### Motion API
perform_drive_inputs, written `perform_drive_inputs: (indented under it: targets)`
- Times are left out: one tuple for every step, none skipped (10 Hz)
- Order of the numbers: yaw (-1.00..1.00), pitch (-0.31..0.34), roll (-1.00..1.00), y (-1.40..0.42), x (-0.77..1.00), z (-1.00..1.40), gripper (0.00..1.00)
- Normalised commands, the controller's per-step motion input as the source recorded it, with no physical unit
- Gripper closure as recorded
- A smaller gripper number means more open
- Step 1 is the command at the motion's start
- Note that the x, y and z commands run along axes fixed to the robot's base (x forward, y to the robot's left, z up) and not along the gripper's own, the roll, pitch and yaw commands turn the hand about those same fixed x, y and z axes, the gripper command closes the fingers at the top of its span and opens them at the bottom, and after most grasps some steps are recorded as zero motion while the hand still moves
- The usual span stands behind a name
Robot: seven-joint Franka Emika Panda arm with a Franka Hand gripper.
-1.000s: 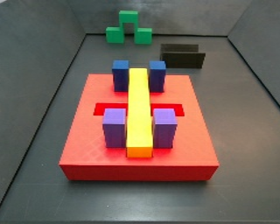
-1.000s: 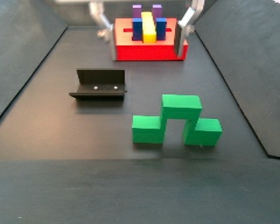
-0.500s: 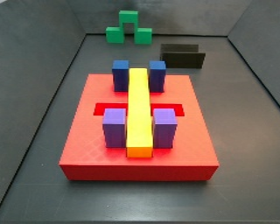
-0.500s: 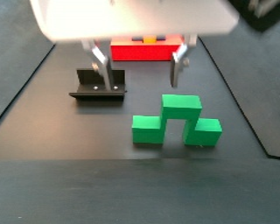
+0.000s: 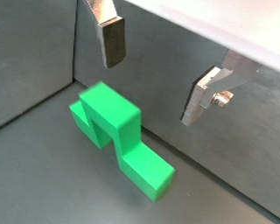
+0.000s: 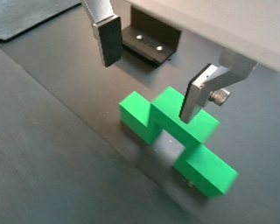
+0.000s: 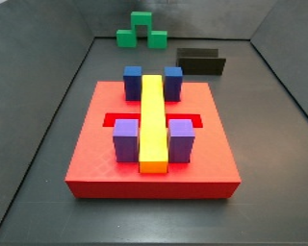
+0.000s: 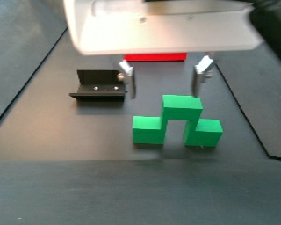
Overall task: Pick up the green object. Move up. Move to above the board. Insert the green object.
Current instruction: Pick up the green object.
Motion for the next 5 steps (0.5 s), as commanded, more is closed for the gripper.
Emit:
perform_drive_inputs:
  targets:
    - [-0.10, -0.029, -0.24, 0.00, -0.42, -0.06, 0.00]
    - [0.00, -0.094, -0.17, -0.10, -0.34, -0.25, 0.00]
    - [0.00, -0.110, -0.10, -0.06, -0.16, -0.24, 0.00]
    - [0.08, -0.067, -0.02, -0.12, 0.00, -0.29, 0.00]
    - [0.07, -0.029, 0.00, -0.12, 0.00, -0.25, 0.00]
